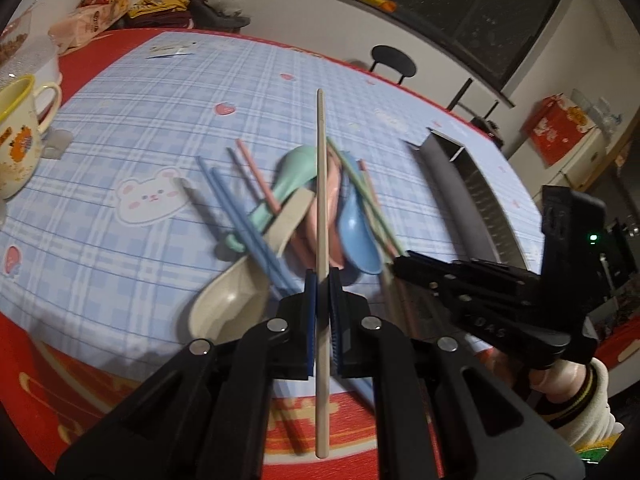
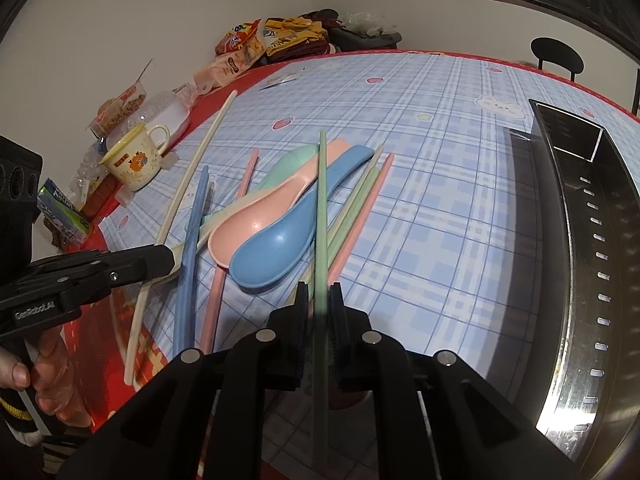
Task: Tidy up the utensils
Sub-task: 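Lift both chopsticks and carry them over the steel drainer basket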
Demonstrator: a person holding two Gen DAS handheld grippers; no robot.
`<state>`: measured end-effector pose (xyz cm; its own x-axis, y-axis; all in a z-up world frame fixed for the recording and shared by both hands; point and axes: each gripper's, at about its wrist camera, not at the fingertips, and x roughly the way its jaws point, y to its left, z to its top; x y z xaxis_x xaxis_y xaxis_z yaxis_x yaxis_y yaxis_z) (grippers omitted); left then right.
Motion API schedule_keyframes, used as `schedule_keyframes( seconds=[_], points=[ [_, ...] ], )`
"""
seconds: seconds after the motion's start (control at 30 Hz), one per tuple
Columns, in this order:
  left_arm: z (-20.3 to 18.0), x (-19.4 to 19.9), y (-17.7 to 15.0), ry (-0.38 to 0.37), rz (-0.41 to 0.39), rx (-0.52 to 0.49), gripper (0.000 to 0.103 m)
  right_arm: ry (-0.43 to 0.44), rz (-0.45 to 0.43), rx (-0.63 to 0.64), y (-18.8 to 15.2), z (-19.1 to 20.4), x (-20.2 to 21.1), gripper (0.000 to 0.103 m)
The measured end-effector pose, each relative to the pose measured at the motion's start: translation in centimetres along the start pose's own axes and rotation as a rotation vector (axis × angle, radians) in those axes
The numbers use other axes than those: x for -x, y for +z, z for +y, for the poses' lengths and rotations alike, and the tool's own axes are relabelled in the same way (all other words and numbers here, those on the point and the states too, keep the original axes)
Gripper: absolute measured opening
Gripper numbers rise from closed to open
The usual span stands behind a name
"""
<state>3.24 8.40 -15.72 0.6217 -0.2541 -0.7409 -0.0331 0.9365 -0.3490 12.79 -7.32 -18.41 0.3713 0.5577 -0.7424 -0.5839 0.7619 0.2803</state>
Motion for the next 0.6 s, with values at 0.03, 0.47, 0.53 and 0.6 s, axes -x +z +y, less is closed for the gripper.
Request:
schedule_keyframes(
  seconds=[0.03, 0.47, 0.53, 0.6],
  points=[
    [0.0, -0.1, 0.0, -0.013, -0.003, 0.001, 0.01, 0.0, 0.0, 0.0, 0.0, 0.0, 0.0, 0.01],
    [1.5, -0.5, -1.0, -0.101, -0.014, 0.075, 0.01, -0.005, -0.102, 0.047, -0.5, 0.7, 2.0, 0.007],
    [1.7, -0.6, -1.3, -0.114, -0.012, 0.089, 0.01, 0.003, -0.113, 0.025, -0.5, 0.2, 2.2, 0.007],
    [1.8, -0.6, -1.5, -0.117, -0.012, 0.097, 0.01, 0.011, -0.125, 0.006, -0.5, -0.3, 2.5, 0.007]
  ],
)
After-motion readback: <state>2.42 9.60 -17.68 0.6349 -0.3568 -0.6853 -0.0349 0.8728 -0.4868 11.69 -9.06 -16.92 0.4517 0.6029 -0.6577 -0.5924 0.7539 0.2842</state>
